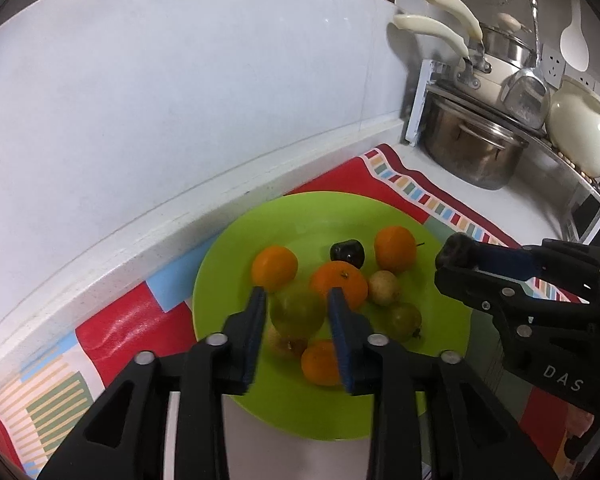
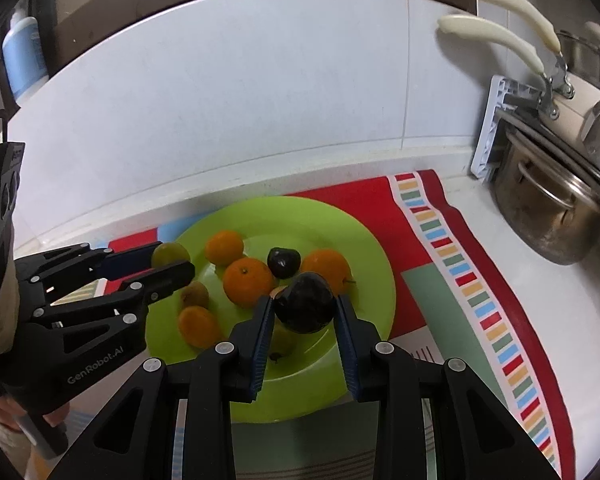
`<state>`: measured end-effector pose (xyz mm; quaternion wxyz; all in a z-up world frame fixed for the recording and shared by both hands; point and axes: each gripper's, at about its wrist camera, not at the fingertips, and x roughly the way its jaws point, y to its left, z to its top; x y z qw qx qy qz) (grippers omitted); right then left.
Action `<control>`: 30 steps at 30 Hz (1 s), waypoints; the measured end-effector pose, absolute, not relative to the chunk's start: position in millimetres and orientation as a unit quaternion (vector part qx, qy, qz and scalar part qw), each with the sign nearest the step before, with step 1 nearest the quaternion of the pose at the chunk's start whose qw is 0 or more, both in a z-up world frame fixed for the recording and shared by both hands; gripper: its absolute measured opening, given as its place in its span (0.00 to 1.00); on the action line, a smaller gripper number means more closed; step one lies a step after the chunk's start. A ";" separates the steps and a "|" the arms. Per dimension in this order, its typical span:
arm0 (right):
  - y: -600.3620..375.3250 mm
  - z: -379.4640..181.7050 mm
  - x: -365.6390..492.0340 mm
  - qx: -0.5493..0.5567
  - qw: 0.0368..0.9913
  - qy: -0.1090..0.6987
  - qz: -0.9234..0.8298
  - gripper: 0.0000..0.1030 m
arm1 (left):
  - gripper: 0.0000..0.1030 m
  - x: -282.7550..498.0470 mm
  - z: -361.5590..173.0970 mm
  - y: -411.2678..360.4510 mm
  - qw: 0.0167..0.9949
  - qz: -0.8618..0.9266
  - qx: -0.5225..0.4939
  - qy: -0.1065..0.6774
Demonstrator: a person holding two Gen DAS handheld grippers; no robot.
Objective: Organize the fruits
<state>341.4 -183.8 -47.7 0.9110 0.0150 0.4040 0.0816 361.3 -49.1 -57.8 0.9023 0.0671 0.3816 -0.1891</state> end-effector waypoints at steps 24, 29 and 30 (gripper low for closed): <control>-183.9 22.6 212.8 0.018 0.945 0.316 0.080 0.53 | 0.74 215.8 21.7 -19.8 0.943 -0.099 0.048 0.313; -190.2 30.6 175.6 0.016 0.948 0.307 0.079 0.62 | 0.82 173.1 31.9 -16.0 0.954 -0.075 0.049 0.286; -191.1 32.4 168.8 0.014 0.949 0.305 0.078 0.62 | 0.83 165.3 34.0 -16.1 0.955 -0.073 0.049 0.282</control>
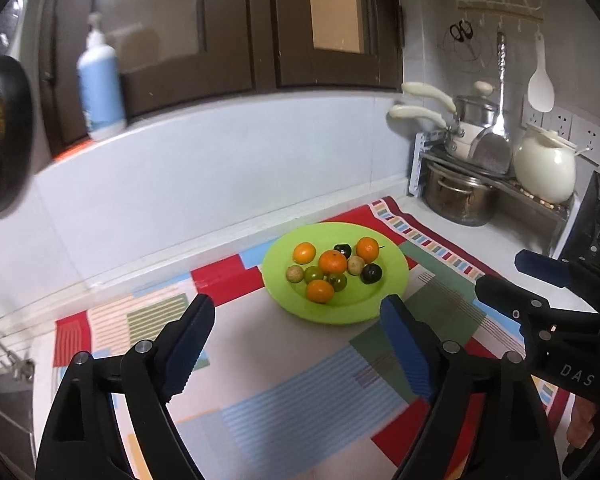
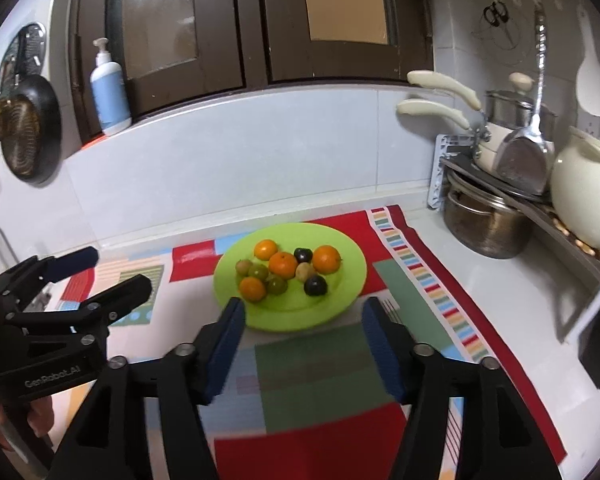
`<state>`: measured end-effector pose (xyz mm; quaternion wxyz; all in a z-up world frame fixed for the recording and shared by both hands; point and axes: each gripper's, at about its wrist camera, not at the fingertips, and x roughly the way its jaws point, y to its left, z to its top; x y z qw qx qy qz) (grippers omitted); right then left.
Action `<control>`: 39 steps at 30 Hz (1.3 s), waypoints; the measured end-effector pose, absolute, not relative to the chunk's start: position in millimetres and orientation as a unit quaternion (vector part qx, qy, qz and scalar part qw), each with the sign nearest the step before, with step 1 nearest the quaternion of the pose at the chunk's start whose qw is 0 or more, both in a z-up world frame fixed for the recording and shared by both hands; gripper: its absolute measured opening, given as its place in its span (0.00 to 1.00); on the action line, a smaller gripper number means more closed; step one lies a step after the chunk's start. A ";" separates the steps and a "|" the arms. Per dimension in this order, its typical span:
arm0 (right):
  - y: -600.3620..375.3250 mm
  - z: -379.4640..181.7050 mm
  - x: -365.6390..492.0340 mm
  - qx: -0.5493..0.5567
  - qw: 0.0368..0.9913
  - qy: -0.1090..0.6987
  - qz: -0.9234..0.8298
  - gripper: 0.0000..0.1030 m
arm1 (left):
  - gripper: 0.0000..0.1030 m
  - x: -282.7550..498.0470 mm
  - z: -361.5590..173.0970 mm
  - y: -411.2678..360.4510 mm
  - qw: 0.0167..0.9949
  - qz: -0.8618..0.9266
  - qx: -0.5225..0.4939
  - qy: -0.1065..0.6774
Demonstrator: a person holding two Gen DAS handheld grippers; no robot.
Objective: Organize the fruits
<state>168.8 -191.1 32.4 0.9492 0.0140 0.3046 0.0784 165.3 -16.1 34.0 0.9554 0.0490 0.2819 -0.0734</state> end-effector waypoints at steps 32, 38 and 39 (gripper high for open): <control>-196.9 59.5 43.0 0.002 0.957 0.275 0.096 0.64 | 1.00 41.4 56.3 -10.8 0.967 -0.050 0.040 0.246; -197.1 62.0 39.1 0.003 0.957 0.272 0.097 0.64 | 1.00 38.4 57.9 -10.5 0.967 -0.047 0.043 0.246; -197.3 62.3 38.9 0.003 0.958 0.271 0.096 0.64 | 1.00 37.4 58.2 -10.3 0.967 -0.045 0.044 0.246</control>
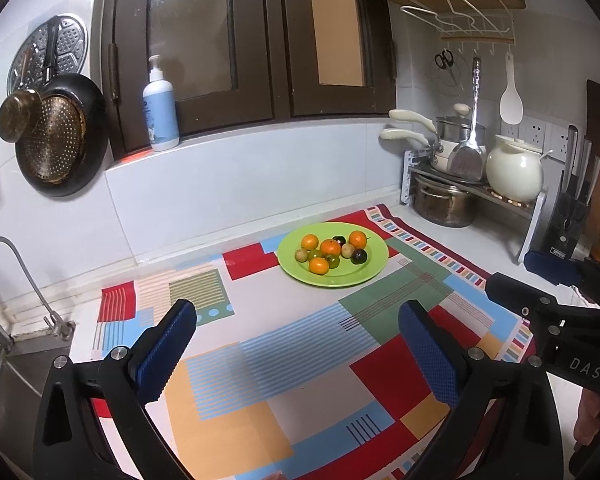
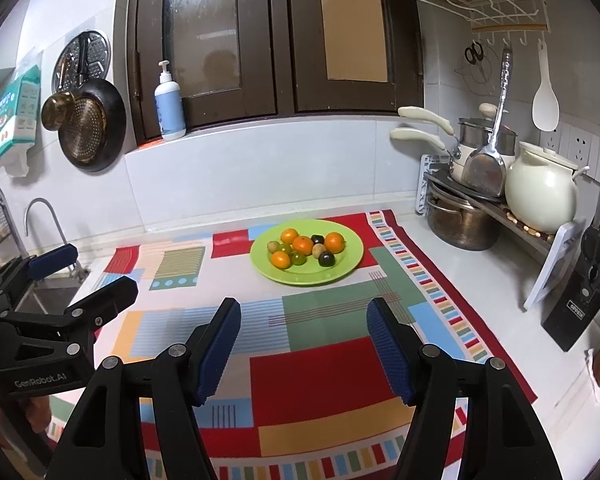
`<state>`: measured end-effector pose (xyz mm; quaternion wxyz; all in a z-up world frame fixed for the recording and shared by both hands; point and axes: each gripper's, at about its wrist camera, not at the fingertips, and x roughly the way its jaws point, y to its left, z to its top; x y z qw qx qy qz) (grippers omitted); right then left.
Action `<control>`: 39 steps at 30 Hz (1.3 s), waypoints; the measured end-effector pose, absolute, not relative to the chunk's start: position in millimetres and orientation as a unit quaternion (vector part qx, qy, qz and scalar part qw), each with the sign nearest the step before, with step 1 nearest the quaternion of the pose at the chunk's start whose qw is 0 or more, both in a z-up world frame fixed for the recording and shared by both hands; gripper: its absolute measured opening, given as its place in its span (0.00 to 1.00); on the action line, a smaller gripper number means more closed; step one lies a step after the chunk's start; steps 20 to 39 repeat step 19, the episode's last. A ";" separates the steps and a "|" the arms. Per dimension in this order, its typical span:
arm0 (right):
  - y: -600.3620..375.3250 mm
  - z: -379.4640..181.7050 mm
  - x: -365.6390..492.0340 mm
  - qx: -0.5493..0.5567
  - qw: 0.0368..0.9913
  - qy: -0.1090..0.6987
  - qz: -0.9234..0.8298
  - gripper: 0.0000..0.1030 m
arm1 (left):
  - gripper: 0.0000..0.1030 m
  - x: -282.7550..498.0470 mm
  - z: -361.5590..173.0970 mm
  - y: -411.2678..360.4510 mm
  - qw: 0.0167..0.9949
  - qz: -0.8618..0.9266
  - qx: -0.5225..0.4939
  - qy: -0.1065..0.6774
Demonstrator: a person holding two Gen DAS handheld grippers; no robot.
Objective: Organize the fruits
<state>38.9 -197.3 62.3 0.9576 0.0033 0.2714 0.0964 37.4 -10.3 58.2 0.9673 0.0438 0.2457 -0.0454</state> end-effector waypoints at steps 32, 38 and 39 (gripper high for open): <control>-196.8 61.1 43.5 0.007 0.956 0.276 0.097 0.64 | 1.00 38.7 59.0 -8.5 0.968 -0.037 0.043 0.244; -196.8 61.1 43.5 0.007 0.956 0.276 0.097 0.64 | 1.00 38.7 59.0 -8.5 0.968 -0.037 0.043 0.244; -196.8 61.1 43.5 0.007 0.956 0.276 0.097 0.64 | 1.00 38.7 59.0 -8.5 0.968 -0.037 0.043 0.244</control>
